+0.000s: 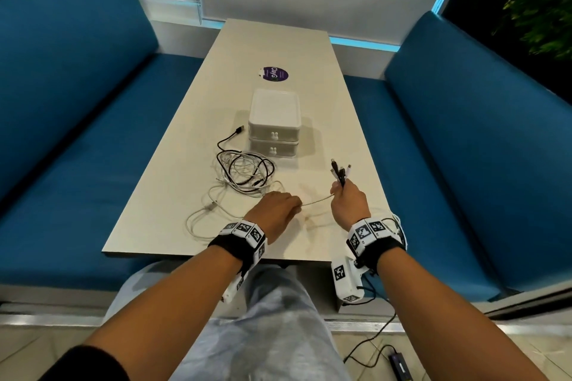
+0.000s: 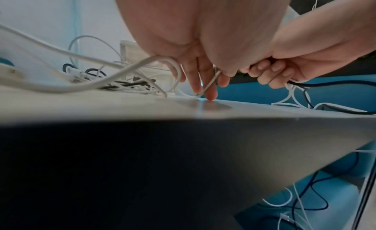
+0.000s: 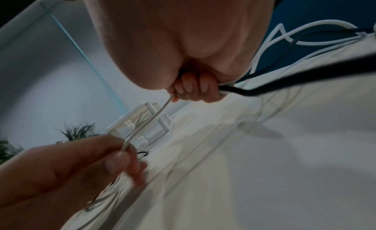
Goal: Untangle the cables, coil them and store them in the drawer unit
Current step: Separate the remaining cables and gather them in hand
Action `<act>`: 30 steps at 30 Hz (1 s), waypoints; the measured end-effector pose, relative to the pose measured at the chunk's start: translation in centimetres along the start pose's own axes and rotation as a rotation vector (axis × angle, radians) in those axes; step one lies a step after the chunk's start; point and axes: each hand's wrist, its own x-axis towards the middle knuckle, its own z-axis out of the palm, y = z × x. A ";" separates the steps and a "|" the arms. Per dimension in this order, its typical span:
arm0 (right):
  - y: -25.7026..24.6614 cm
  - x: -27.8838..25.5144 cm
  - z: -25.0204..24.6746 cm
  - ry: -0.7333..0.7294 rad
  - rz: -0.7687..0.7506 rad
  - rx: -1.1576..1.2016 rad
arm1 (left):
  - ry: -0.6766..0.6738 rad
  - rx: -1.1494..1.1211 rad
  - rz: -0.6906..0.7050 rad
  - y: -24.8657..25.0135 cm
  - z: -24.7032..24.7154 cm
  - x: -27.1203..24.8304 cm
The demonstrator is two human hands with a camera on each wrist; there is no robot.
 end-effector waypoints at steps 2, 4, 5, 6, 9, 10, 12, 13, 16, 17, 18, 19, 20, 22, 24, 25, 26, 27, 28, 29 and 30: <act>0.5 0.1 -0.5 0.001 0.036 0.009 | -0.033 0.038 -0.014 -0.2 -0.2 -0.2; 0.6 -0.1 -0.7 -0.015 0.037 0.034 | -0.092 0.061 -0.024 -0.1 -0.4 -0.3; 0.4 -0.2 -0.6 -0.013 0.029 0.073 | -0.118 0.063 -0.032 0.1 -0.4 -0.2; 0.2 -0.3 -0.3 -0.011 0.023 0.139 | -0.143 0.073 -0.039 0.2 -0.4 -0.1; -0.3 -0.3 0.4 -0.053 -0.019 0.395 | -0.192 0.150 -0.034 0.6 -0.6 0.2; -0.6 -0.2 0.4 -0.093 -0.034 0.475 | -0.201 0.179 -0.025 0.7 -0.6 0.3; -1.5 -0.4 0.3 -0.154 -0.068 0.545 | -0.230 0.204 -0.020 1.2 -0.7 0.4; -2.0 -0.6 0.4 -0.169 -0.087 0.549 | -0.251 0.196 -0.030 1.5 -0.7 0.5; -2.9 -0.8 0.9 -0.226 -0.151 0.494 | -0.316 0.136 -0.048 2.0 -0.5 0.6; -3.1 -0.9 1.1 -0.254 -0.171 0.455 | -0.328 0.118 -0.046 2.1 -0.4 0.7; -3.3 -1.0 1.2 -0.279 -0.196 0.385 | -0.333 0.099 -0.044 2.3 -0.3 0.7; -3.5 -1.2 1.3 -0.304 -0.228 0.288 | -0.336 0.087 -0.049 2.3 -0.3 0.7; -3.6 -1.5 1.2 -0.336 -0.271 0.182 | -0.337 0.079 -0.061 2.3 -0.4 0.7; -3.5 -1.8 1.2 -0.384 -0.369 -0.023 | -0.345 0.096 -0.093 2.1 -0.6 0.6; -3.0 -1.8 1.0 -0.365 -0.438 -0.201 | -0.332 0.111 -0.100 1.7 -0.8 0.4; -2.6 -1.7 0.7 -0.348 -0.444 -0.250 | -0.310 0.106 -0.100 1.4 -1.0 0.4; -2.1 -1.5 0.5 -0.332 -0.442 -0.292 | -0.282 0.097 -0.087 1.1 -1.0 0.2; -1.7 -1.3 0.3 -0.314 -0.434 -0.342 | -0.248 0.090 -0.058 0.9 -1.0 0.2; -1.4 -1.1 0.1 -0.291 -0.433 -0.395 | -0.210 0.093 -0.019 0.7 -0.9 0.1; -1.2 -1.0 0.0 -0.266 -0.422 -0.438 | -0.173 0.113 0.019 0.5 -0.8 0.1; -1.2 -0.9 -0.2 -0.239 -0.413 -0.465 | -0.145 0.145 0.049 0.5 -0.7 0.1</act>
